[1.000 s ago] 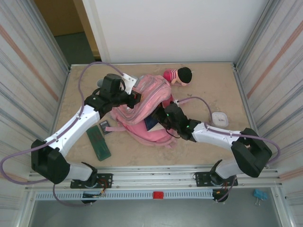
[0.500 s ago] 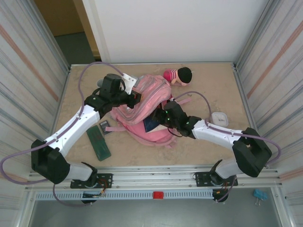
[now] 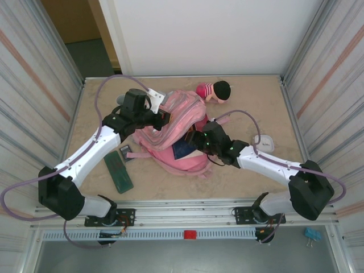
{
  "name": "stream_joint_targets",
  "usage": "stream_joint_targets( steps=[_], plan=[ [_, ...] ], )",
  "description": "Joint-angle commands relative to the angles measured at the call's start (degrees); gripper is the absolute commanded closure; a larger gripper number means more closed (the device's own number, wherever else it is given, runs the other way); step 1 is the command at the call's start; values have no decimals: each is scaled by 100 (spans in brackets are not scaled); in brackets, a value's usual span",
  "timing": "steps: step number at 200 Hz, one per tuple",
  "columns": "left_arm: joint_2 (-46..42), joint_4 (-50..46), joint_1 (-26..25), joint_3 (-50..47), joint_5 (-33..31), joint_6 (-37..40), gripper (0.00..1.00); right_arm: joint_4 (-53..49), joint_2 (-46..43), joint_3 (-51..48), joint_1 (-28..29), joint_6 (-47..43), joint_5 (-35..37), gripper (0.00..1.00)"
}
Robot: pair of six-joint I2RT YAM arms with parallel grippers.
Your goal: Pack books, pencil case, and school supplies into a backpack
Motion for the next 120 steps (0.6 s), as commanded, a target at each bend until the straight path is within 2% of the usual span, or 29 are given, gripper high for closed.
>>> stream_joint_targets(
  steps=[1,32,51,81,107,120],
  plan=[
    [-76,520,69,237,-47,-54,100,56,-599,-133,196,-382,88,40],
    [-55,578,70,246,-3,-117,100,695,-854,-527,164,-181,-339,48],
    [-52,614,70,255,36,-158,100,718,-542,-532,133,189,-237,56],
    [-34,634,69,264,113,-168,100,1143,177,-529,67,503,-217,59],
    [6,636,71,298,157,-171,100,1042,884,-420,-50,861,231,60],
    [3,634,72,288,175,-181,100,975,1211,-417,-66,1334,571,61]
  ],
)
